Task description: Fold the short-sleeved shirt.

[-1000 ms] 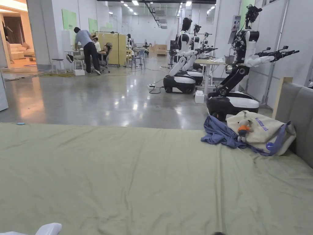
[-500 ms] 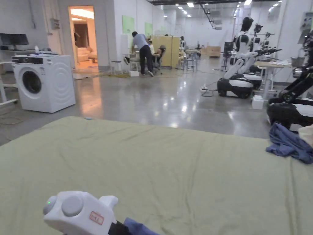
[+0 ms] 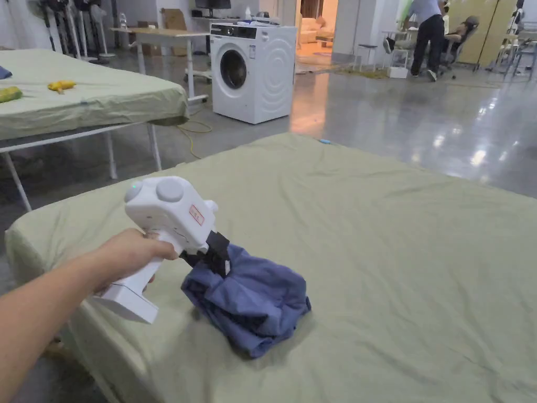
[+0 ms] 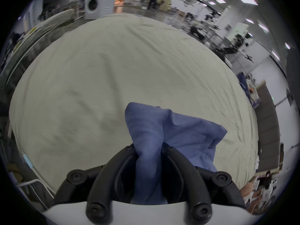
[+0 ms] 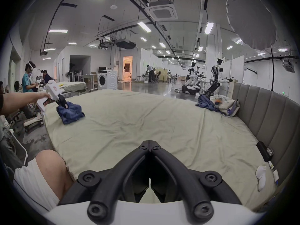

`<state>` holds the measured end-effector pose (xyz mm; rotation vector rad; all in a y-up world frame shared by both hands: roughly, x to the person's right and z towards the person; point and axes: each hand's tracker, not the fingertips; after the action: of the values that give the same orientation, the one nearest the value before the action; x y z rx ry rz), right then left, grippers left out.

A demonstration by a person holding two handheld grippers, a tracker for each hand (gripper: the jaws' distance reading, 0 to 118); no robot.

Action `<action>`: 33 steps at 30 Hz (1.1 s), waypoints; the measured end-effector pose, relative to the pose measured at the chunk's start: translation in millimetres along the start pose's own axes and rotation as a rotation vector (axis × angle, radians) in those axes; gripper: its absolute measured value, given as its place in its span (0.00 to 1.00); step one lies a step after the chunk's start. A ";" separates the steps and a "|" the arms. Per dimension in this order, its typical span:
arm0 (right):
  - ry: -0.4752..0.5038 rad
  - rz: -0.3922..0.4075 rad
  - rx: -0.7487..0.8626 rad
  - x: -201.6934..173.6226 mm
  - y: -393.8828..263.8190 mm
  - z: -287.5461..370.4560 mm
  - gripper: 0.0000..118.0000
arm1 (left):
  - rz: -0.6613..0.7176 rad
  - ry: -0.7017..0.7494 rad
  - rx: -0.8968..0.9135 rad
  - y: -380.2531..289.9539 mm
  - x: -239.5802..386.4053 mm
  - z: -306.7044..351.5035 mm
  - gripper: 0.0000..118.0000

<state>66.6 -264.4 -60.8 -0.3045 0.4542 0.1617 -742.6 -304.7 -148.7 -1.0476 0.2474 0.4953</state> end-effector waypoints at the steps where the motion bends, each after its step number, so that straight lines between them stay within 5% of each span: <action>1: -0.008 0.010 -0.014 -2.8 -0.9 -1.7 0.02 | 0.028 0.019 0.016 3.8 -18.8 4.0 0.22; 9: -0.024 0.068 -0.068 -14.5 3.0 -10.5 0.02 | 0.216 0.045 0.055 -8.6 -81.4 22.5 0.23; 10: -0.022 0.071 -0.071 -15.5 3.7 -12.5 0.02 | 0.227 -0.003 0.050 -11.0 -84.2 21.2 0.26; 11: -0.024 0.078 -0.074 -16.6 4.5 -14.5 0.02 | 0.222 0.018 0.050 -14.2 -83.2 19.8 0.39; 12: -0.020 0.080 -0.076 -16.6 5.4 -16.0 0.02 | 0.222 0.040 0.055 -16.6 -80.9 20.1 0.65; 18: 0.007 0.072 -0.055 -13.9 11.6 -13.3 0.02 | 0.178 0.067 0.201 -13.6 -66.5 65.0 0.70; 22: -0.001 0.075 -0.014 -2.7 17.6 -4.9 0.02 | -0.073 0.185 0.459 -20.4 2.2 130.6 0.71; 26: -0.055 0.042 0.063 22.3 25.2 5.1 0.02 | -0.289 0.098 0.861 -70.8 109.7 184.1 0.76; 33: -0.196 -0.058 0.182 74.4 21.5 22.4 0.02 | -0.315 -0.134 1.228 -216.2 295.9 165.8 0.81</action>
<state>137.0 -230.5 -80.8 -0.1212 0.2635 0.0917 -384.5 -166.6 -28.3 0.1531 0.2065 0.0594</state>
